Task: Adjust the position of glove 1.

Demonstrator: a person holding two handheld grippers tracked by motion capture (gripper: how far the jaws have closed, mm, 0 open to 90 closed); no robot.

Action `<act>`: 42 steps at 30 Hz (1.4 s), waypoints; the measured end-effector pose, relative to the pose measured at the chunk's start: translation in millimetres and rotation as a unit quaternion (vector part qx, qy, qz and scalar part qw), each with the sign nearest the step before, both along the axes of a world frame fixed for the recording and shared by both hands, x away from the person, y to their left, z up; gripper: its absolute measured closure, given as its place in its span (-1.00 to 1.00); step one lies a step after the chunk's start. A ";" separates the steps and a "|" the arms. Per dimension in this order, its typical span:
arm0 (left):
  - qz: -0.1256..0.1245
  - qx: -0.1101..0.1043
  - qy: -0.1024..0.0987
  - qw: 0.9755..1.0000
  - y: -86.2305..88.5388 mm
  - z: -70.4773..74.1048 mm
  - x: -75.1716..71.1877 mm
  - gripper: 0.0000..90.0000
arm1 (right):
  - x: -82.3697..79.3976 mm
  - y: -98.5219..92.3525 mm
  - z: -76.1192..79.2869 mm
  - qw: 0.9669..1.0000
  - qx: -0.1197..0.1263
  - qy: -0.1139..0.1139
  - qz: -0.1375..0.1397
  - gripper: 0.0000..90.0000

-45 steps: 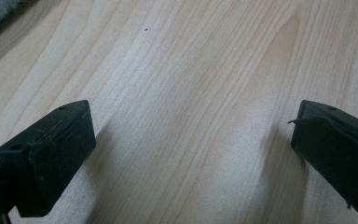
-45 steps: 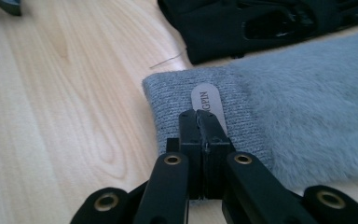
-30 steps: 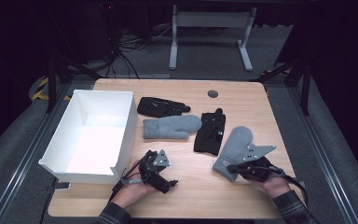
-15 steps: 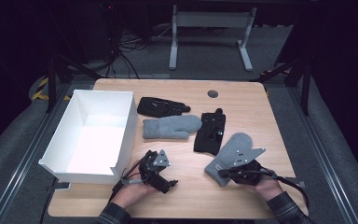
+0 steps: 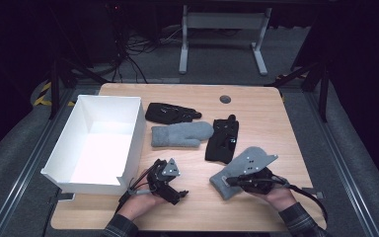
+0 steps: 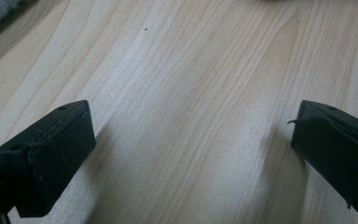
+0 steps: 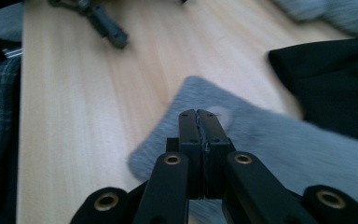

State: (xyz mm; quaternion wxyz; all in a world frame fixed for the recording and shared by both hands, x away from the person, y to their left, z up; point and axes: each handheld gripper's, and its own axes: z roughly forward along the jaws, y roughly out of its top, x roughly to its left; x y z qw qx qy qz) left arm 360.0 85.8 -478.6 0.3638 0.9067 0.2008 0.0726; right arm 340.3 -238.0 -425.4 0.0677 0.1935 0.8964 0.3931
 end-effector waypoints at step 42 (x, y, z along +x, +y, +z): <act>0.000 0.000 0.000 1.000 -0.5 0.0 0.2 -1.00 | 21.8 -33.9 -26.8 0.995 -0.029 0.023 -0.094 1.00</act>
